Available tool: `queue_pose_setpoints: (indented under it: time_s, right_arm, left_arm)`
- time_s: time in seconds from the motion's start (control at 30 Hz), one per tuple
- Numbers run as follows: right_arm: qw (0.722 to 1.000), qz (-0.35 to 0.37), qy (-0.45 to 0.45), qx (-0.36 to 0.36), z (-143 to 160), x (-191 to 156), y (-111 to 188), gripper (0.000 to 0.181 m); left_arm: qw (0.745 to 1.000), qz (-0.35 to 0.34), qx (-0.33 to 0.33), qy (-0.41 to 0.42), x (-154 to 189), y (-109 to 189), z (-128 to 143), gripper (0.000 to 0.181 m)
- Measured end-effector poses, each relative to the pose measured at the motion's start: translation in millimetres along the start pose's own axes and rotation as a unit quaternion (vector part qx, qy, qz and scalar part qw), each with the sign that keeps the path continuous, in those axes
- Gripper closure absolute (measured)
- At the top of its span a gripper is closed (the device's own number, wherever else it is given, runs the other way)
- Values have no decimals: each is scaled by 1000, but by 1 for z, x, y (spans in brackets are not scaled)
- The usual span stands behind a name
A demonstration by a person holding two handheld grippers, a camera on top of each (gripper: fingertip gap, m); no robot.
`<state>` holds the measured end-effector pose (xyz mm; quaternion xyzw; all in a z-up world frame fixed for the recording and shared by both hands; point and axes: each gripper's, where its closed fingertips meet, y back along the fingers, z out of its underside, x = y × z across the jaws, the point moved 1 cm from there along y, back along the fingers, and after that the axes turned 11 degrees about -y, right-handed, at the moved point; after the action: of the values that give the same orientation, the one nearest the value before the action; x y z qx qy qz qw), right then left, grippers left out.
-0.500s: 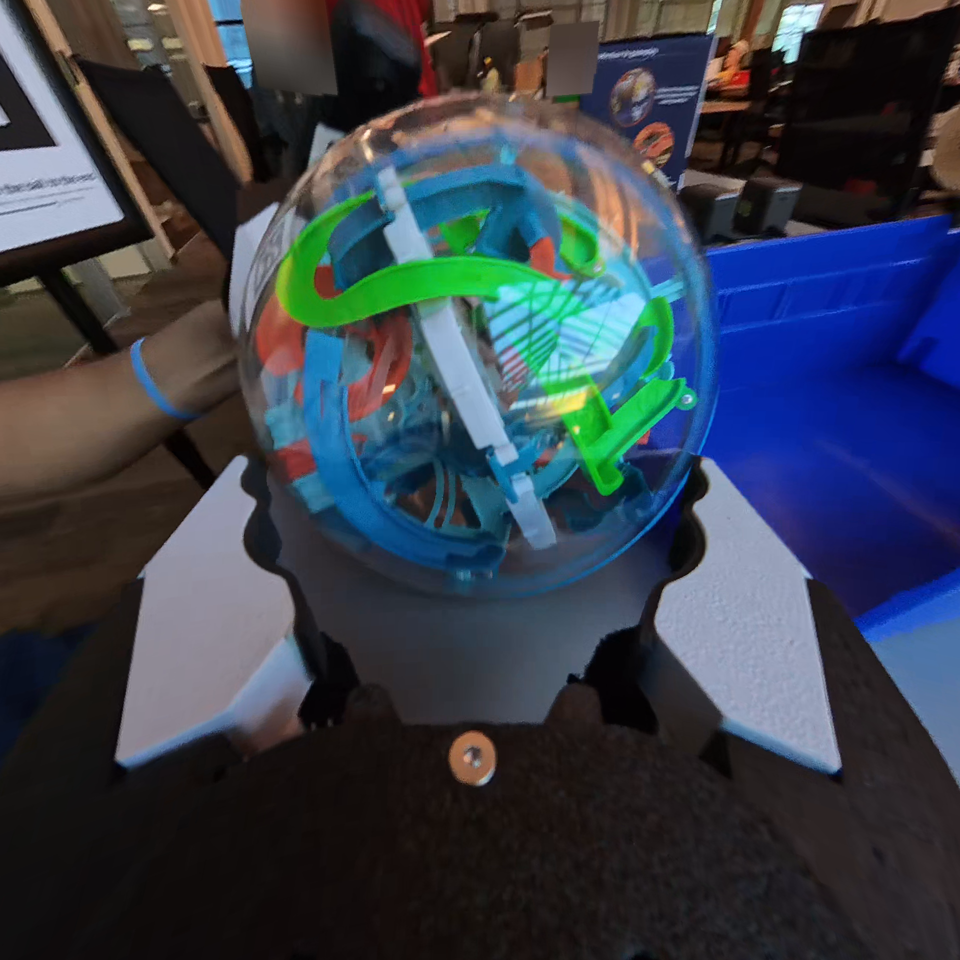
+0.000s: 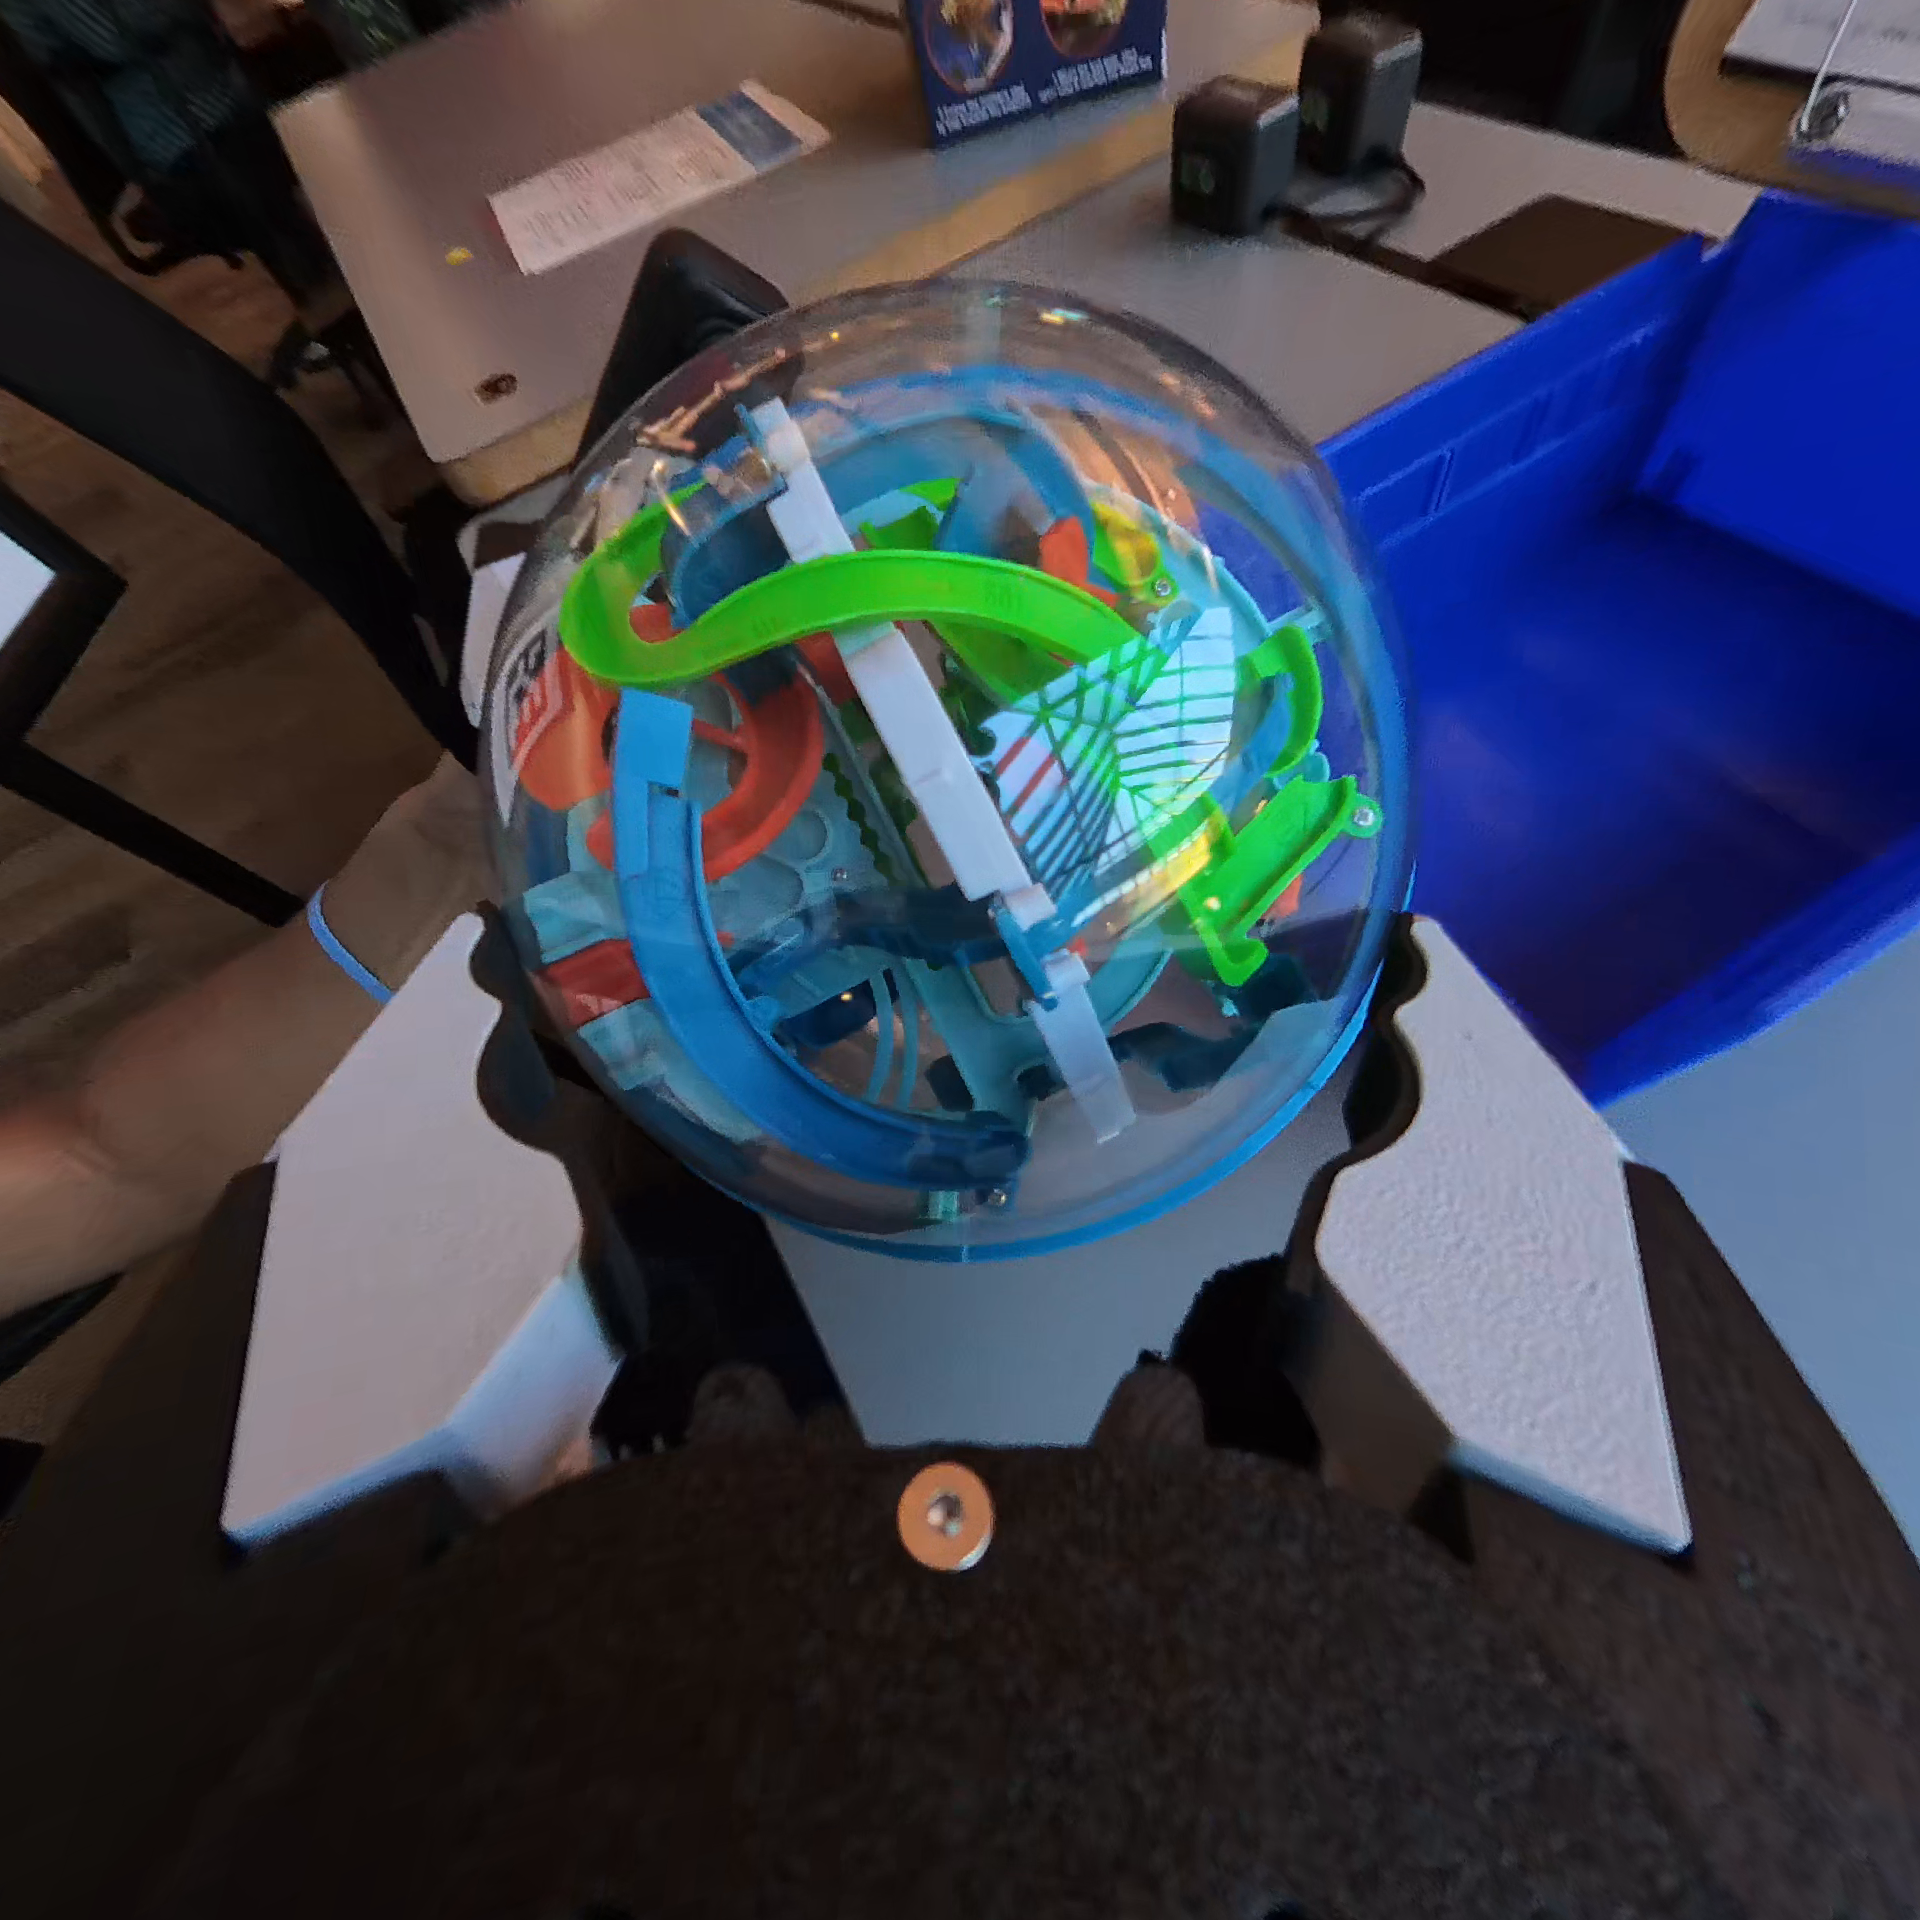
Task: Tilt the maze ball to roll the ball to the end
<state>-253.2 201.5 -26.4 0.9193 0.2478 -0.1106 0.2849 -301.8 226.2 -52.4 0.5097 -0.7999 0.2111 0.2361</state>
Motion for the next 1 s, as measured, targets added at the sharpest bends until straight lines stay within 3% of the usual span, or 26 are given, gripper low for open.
queue_pose_setpoints:
  time_s: [0.17,0.4,1.0]
  right_arm:
    - [999,30,-17,-12,-5,-10,12,27]
    - [998,27,-47,-31,-1,-5,19,27]
    - [997,72,-9,-27,-6,-14,46,27]
  left_arm:
    - [999,37,13,32,12,-5,-1,24]
    - [997,34,13,68,14,-14,3,25]
    - [993,96,22,60,32,-34,7,24]
